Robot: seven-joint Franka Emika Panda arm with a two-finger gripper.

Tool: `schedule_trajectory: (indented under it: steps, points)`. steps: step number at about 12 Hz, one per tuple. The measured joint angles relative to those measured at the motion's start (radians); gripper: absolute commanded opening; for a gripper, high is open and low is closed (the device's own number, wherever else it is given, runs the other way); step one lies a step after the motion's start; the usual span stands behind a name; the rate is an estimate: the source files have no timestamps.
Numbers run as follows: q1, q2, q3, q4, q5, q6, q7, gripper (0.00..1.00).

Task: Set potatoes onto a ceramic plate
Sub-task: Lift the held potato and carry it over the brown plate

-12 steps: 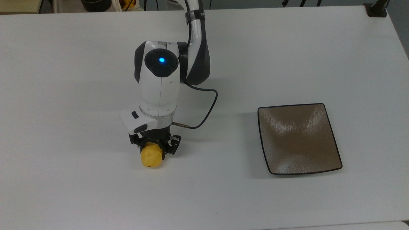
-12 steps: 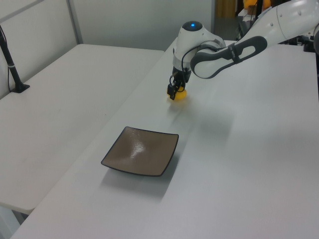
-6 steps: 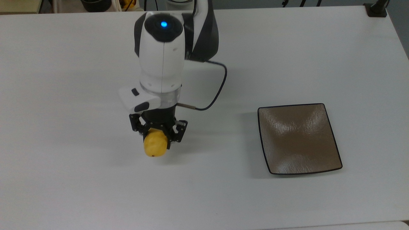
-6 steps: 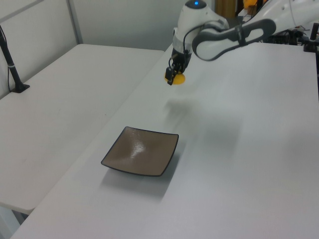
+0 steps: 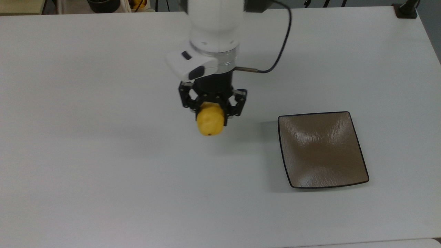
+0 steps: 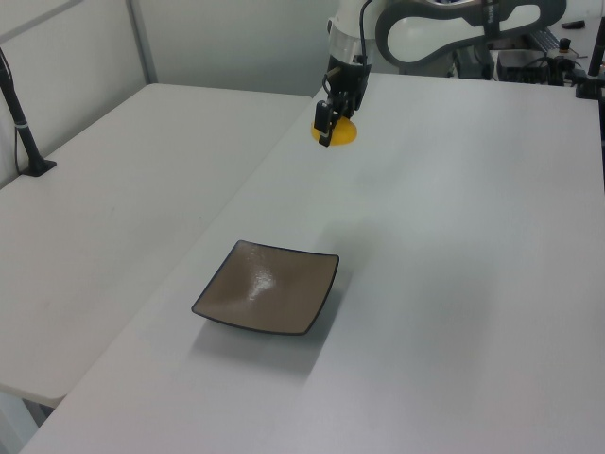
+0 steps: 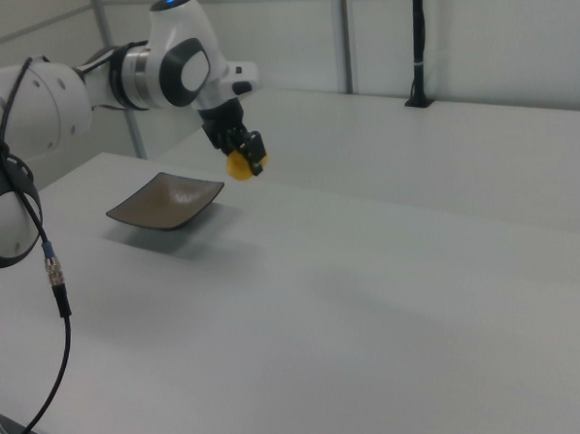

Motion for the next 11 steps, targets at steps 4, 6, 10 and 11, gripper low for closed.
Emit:
schedule_trajectory:
  steps: [4, 6, 10, 11]
  points:
    - [0.102, -0.002, 0.001, -0.011, 0.0, 0.019, 0.062, 0.16]
    - [0.147, -0.002, 0.001, -0.014, 0.0, 0.087, 0.091, 0.16]
    - [0.227, 0.027, 0.001, -0.029, -0.005, 0.245, 0.101, 0.16]
    - [0.244, 0.049, 0.001, -0.036, -0.02, 0.292, 0.101, 0.17]
